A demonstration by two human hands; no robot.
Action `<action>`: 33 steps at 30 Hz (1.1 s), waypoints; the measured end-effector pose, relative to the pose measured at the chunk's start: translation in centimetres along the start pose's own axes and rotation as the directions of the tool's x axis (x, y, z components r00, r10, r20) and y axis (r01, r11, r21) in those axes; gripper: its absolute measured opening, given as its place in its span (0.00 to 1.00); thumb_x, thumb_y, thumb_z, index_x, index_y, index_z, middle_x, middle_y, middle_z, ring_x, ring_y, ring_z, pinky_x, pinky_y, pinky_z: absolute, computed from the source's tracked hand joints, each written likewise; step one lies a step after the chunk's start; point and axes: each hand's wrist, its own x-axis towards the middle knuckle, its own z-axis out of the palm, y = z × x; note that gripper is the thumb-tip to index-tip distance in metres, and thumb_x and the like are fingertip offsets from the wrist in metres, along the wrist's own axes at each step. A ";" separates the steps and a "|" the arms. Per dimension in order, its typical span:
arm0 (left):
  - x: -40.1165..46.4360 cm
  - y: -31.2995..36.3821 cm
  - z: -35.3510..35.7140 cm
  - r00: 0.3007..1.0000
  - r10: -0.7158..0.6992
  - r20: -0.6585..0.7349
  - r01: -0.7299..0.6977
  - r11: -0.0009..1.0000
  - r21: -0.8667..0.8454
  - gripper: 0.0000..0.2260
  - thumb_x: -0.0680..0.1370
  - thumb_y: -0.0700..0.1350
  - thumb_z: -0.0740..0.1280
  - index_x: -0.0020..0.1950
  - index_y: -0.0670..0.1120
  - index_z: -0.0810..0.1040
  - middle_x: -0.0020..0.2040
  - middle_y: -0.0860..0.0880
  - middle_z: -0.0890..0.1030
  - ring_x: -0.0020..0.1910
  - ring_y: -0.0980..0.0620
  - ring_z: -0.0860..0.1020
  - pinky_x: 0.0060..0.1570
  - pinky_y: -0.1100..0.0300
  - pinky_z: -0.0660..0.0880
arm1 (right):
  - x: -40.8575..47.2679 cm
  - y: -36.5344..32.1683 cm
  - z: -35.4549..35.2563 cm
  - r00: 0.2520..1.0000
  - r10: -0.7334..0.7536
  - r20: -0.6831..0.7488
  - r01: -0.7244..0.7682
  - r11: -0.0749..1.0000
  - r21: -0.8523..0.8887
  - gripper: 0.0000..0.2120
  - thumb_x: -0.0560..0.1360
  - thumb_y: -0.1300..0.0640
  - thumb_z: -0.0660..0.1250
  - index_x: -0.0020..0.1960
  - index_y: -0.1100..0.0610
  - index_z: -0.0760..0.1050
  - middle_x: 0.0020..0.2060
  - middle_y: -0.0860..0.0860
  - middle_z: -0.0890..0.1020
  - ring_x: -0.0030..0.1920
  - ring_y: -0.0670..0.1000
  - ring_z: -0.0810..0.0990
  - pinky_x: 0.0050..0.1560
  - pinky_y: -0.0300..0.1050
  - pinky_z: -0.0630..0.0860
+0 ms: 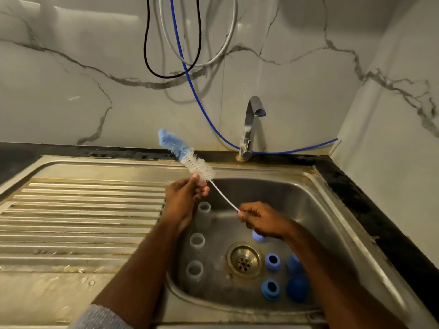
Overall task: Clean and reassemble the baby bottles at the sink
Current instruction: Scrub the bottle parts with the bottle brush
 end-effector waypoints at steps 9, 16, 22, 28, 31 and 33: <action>0.4 -0.5 0.1 0.974 0.223 0.036 -0.225 0.970 0.093 0.11 0.75 0.40 0.73 0.57 0.45 0.82 0.50 0.47 0.85 0.47 0.53 0.84 0.47 0.62 0.81 | -0.2 0.2 -0.7 0.956 0.035 0.290 -0.119 0.953 0.279 0.11 0.84 0.51 0.58 0.47 0.54 0.74 0.28 0.50 0.67 0.25 0.47 0.60 0.25 0.40 0.57; 0.1 -0.3 -0.2 0.983 0.164 0.079 -0.174 0.974 0.144 0.08 0.78 0.43 0.71 0.53 0.39 0.82 0.42 0.45 0.85 0.40 0.52 0.83 0.42 0.62 0.81 | 0.2 1.3 -0.6 0.997 0.040 0.064 -0.042 0.999 0.033 0.12 0.83 0.52 0.61 0.42 0.51 0.74 0.31 0.50 0.73 0.28 0.48 0.69 0.30 0.44 0.69; -0.1 0.6 0.2 0.944 -0.244 0.223 0.290 0.935 -0.206 0.12 0.80 0.48 0.66 0.49 0.39 0.79 0.36 0.45 0.81 0.31 0.55 0.79 0.32 0.65 0.79 | 0.0 1.5 -1.4 1.000 -0.023 -0.017 0.022 0.996 -0.083 0.11 0.83 0.52 0.63 0.42 0.50 0.76 0.31 0.46 0.76 0.32 0.45 0.74 0.36 0.42 0.73; 0.4 -0.8 0.0 0.919 0.394 0.009 -0.355 0.818 0.453 0.12 0.75 0.42 0.75 0.59 0.44 0.83 0.48 0.53 0.85 0.47 0.63 0.83 0.47 0.70 0.78 | -0.1 0.0 -0.8 0.956 0.067 0.286 -0.133 0.967 0.217 0.14 0.84 0.47 0.58 0.45 0.52 0.74 0.27 0.48 0.69 0.26 0.47 0.61 0.26 0.42 0.57; 0.4 -1.1 0.1 0.848 0.529 0.030 -0.437 0.667 0.604 0.11 0.76 0.43 0.75 0.58 0.44 0.83 0.49 0.55 0.84 0.44 0.68 0.81 0.46 0.74 0.76 | 0.0 0.2 -0.5 0.965 0.085 0.249 -0.130 0.977 0.170 0.14 0.83 0.46 0.58 0.43 0.51 0.74 0.27 0.49 0.69 0.25 0.48 0.62 0.25 0.42 0.59; 0.5 -1.0 -0.2 0.927 0.372 0.039 -0.345 0.809 0.475 0.07 0.78 0.44 0.72 0.54 0.42 0.84 0.44 0.50 0.85 0.39 0.59 0.83 0.43 0.66 0.80 | -0.1 0.7 -0.5 0.984 0.073 0.162 -0.087 0.993 0.080 0.14 0.83 0.48 0.59 0.41 0.50 0.73 0.28 0.50 0.70 0.27 0.50 0.65 0.28 0.45 0.63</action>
